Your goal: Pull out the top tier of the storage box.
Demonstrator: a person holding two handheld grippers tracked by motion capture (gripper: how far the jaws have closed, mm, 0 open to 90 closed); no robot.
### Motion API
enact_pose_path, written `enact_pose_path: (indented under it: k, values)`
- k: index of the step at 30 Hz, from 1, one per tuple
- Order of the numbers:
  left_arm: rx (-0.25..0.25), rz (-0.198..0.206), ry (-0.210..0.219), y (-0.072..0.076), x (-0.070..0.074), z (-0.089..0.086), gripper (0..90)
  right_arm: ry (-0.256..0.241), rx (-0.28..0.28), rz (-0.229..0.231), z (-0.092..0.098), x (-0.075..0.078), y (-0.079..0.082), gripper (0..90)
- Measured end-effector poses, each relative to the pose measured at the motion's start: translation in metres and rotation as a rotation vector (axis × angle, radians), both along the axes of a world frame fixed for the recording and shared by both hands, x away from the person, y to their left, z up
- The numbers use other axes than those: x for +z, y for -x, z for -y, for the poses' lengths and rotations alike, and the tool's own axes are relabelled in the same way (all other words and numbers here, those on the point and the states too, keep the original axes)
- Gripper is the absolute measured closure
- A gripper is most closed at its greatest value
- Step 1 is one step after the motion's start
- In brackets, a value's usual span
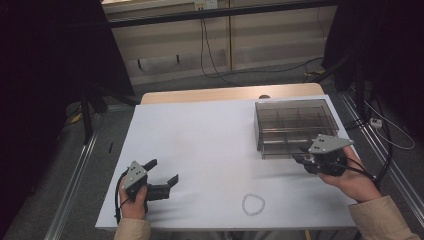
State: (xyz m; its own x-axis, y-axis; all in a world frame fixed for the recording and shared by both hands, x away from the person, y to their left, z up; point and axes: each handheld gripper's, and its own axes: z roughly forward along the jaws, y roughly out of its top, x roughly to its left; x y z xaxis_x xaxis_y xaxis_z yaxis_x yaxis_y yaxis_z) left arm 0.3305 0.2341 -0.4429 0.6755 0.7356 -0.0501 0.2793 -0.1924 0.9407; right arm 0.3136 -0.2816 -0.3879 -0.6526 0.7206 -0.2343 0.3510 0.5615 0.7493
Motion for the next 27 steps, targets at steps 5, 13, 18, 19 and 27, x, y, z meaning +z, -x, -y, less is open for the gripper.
enact_pose_path:
  k: [5,13,18,19,27]
  values:
    - [0.0,0.0,0.0,0.0,0.0,0.0,2.7,0.001,0.003,-0.003,0.0,0.001,0.0,62.2]
    - [-0.002,0.001,-0.002,0.0,0.0,0.0,2.7,-0.008,0.0,-0.008,0.0,0.001,0.0,61.3]
    - [-0.001,0.001,-0.001,0.0,0.0,0.0,2.7,-0.023,0.001,-0.003,-0.002,0.004,0.002,58.0]
    - [-0.001,0.001,-0.001,0.0,0.0,0.0,2.7,-0.028,0.0,-0.001,-0.003,0.005,0.003,56.4]
    - [0.0,0.0,-0.001,0.0,0.0,0.0,2.7,-0.065,0.017,-0.02,-0.012,0.009,0.006,46.0]
